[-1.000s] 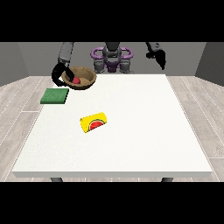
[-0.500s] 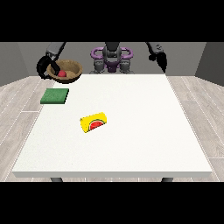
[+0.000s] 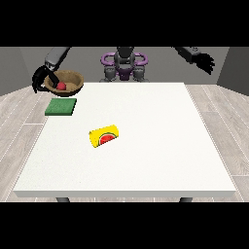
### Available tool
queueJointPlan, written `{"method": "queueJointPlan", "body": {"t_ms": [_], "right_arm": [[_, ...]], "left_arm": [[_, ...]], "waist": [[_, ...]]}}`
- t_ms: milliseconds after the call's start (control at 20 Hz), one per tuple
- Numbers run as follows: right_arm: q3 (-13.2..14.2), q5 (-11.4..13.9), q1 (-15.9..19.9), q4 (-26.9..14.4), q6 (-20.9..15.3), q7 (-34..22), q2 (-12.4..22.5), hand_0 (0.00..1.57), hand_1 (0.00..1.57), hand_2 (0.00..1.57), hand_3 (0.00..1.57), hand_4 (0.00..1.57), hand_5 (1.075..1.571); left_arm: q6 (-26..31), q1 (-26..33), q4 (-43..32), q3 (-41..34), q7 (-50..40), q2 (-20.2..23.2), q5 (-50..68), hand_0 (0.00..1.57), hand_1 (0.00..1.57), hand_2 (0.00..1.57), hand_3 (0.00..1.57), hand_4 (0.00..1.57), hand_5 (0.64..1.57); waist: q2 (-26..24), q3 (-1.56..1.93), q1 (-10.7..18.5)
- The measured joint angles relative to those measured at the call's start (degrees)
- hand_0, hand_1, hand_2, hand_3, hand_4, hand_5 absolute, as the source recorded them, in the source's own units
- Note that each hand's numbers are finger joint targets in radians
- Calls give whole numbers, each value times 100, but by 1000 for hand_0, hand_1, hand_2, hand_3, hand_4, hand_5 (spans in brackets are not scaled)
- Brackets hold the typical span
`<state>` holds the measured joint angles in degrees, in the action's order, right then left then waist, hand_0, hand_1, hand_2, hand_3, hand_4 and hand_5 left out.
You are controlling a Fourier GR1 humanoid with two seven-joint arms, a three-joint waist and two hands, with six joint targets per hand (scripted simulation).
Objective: Pick the cup and pour the ball into the bowl, then pick the bowl and place it on the pad
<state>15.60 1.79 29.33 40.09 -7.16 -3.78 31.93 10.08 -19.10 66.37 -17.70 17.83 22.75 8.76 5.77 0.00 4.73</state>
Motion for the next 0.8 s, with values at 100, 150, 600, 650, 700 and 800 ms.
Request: {"method": "queueJointPlan", "body": {"t_ms": [100,150,600,650,700,800], "right_arm": [[83,-39,-38,0,-16,197,33,1571,1571,1571,0,801,1568],[109,-40,-22,16,-96,299,0,1571,1571,1571,0,796,1566],[504,-256,136,-153,-285,571,158,1549,1549,1571,1036,0,1560],[537,-217,139,-213,-377,582,241,1218,1218,1411,1299,0,1553],[567,-204,182,-293,-417,542,311,1087,1087,1226,1164,0,1523],[590,-209,279,-389,-437,462,348,614,614,681,1057,0,1520]], "left_arm": [[290,-45,-172,-317,59,363,245,0,0,0,0,1281,1571],[416,-94,-274,-459,116,512,358,0,0,0,0,1266,1571],[1222,-209,-1057,-1204,542,1479,862,0,0,0,0,1186,1557],[1250,-213,-1055,-1226,564,1517,879,0,0,0,0,1188,1558],[1297,-264,-1057,-1244,530,1588,914,0,0,0,0,1179,1552],[1266,-255,-1096,-1224,627,1563,869,0,0,0,0,1174,1548]], "waist": [[156,1,30],[262,0,42],[742,1,43],[789,0,66],[845,0,82],[887,1,93]]}}
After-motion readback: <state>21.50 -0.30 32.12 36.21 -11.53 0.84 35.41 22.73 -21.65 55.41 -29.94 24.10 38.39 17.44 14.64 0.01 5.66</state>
